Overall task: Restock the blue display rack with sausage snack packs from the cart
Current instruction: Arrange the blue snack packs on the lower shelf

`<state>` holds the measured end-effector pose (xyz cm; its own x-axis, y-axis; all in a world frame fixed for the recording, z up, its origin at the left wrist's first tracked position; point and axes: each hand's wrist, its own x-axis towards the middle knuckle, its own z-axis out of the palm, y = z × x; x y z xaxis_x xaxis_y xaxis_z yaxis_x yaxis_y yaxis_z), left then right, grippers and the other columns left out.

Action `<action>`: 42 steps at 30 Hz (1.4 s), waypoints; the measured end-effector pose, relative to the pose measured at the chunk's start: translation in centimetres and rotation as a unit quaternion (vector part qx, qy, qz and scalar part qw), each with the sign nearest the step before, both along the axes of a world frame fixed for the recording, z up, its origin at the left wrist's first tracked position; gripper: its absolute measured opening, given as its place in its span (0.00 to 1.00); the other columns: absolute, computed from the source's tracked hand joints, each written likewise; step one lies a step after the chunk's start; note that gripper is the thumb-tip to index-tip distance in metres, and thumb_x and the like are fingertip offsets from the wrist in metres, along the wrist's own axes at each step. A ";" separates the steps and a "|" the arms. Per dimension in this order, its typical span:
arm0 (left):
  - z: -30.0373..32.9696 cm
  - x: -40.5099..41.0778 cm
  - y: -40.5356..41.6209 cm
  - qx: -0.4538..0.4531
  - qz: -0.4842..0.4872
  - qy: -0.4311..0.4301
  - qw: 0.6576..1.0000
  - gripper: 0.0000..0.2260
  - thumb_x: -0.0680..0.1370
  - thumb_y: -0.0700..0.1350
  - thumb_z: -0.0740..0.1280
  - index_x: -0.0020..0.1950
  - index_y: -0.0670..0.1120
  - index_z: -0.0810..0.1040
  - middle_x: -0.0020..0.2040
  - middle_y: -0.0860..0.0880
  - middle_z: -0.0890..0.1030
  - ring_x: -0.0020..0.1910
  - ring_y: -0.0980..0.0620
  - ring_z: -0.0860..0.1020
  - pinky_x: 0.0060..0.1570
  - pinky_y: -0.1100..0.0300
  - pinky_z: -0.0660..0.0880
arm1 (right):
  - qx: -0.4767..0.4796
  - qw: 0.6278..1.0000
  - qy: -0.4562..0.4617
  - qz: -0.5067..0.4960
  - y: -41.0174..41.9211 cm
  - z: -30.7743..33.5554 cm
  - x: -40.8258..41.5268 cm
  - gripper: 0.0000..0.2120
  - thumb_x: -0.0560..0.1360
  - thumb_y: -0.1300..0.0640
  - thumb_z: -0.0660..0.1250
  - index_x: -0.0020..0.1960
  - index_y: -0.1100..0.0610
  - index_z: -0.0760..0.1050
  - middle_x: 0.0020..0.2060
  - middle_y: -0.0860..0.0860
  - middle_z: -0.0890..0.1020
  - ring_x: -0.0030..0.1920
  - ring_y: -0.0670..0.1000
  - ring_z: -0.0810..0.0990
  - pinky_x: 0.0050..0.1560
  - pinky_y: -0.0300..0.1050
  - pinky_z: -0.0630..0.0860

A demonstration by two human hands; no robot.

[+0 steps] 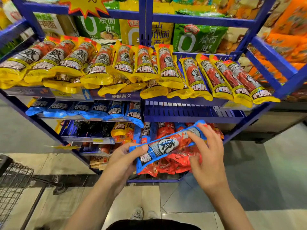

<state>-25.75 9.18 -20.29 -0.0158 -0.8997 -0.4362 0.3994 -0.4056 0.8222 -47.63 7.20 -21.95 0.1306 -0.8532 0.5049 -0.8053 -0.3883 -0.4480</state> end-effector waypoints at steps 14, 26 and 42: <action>-0.3 -2.3 1.0 -0.018 0.066 -0.084 0.994 0.09 0.69 0.38 0.72 0.39 0.42 0.72 0.37 0.42 0.81 0.32 0.50 0.79 0.36 0.56 0.77 | 0.394 0.724 -0.566 -0.030 0.9 1.7 7.0 0.12 0.73 0.63 0.69 0.55 0.61 0.72 0.43 0.57 0.83 0.42 0.52 0.82 0.44 0.49 0.78; -0.4 -1.5 0.1 -0.032 0.053 -0.078 0.995 0.06 0.73 0.36 0.70 0.47 0.44 0.77 0.41 0.46 0.83 0.40 0.52 0.83 0.38 0.63 0.79 | 0.417 0.740 -0.527 -0.007 -2.9 1.3 8.0 0.16 0.76 0.59 0.67 0.63 0.57 0.71 0.52 0.56 0.82 0.47 0.53 0.84 0.43 0.45 0.82; 0.4 3.1 -2.6 -0.087 0.186 -0.058 0.977 0.06 0.74 0.38 0.69 0.49 0.41 0.78 0.48 0.42 0.82 0.46 0.49 0.82 0.41 0.61 0.80 | 0.417 0.768 -0.471 0.116 -5.7 2.3 12.8 0.16 0.74 0.63 0.68 0.61 0.56 0.75 0.56 0.56 0.81 0.53 0.55 0.82 0.49 0.46 0.79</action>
<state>-22.69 6.53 -19.91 0.3668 -0.8945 -0.2556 0.3931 -0.1000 0.9140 -34.78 1.55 -19.64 0.2400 -0.9405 -0.2405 0.0776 0.2655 -0.9610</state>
